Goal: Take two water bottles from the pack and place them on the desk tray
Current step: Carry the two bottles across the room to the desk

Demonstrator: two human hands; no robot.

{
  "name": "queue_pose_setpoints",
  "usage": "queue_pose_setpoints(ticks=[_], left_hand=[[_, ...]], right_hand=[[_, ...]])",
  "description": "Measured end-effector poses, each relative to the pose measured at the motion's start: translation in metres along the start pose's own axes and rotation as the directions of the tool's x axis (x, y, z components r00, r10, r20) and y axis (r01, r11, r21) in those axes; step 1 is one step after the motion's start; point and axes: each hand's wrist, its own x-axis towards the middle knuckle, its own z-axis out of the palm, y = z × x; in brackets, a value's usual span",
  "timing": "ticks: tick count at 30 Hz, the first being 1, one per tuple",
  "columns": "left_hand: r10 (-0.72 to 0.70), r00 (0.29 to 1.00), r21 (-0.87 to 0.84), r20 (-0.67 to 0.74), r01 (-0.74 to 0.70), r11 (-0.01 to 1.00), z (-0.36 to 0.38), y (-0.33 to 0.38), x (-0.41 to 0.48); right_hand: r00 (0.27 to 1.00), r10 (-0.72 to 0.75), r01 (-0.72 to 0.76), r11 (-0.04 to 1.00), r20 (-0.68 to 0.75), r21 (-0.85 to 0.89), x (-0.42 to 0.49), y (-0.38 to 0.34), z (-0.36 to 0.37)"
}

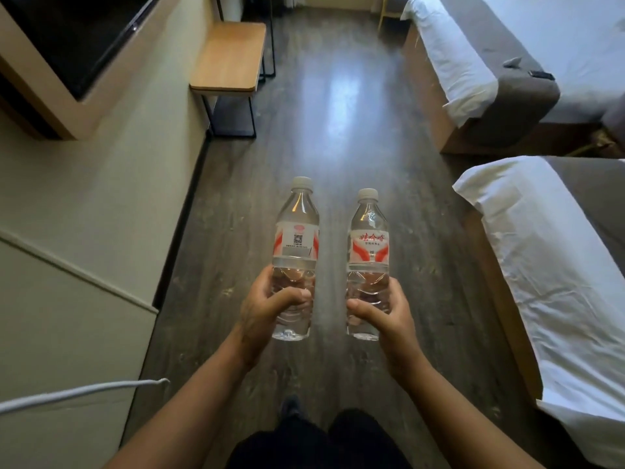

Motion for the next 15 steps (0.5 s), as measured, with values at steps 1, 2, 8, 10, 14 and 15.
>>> queue_pose_setpoints(ticks=[1, 2, 8, 10, 14, 15], left_hand=[[0.005, 1.000, 0.004, 0.011, -0.005, 1.000, -0.002, 0.011, 0.021], [0.007, 1.000, 0.005, 0.018, -0.007, 1.000, -0.004, 0.020, 0.041], [0.030, 0.999, 0.004, 0.030, -0.030, 1.000, -0.007, 0.069, 0.171], [0.043, 0.999, 0.009, 0.026, -0.044, 0.999, -0.005, 0.083, 0.222], [0.058, 0.998, 0.019, -0.001, -0.057, 0.998, 0.006, 0.118, 0.327], [0.055, 0.998, 0.023, -0.009, -0.055, 0.998, 0.010, 0.128, 0.354]], right_hand=[[1.000, 0.000, 0.000, 1.000, -0.004, 0.002, 0.021, -0.007, 0.003], [1.000, 0.003, -0.003, 1.000, -0.008, 0.010, 0.041, -0.015, 0.006], [1.000, -0.018, 0.018, 1.000, -0.016, 0.022, 0.175, -0.046, 0.014], [0.999, -0.029, 0.029, 0.999, -0.021, 0.019, 0.226, -0.053, 0.014], [0.999, -0.046, 0.046, 0.998, -0.006, 0.031, 0.340, -0.076, 0.011], [0.999, -0.040, 0.040, 0.999, 0.004, 0.029, 0.370, -0.084, 0.010]])
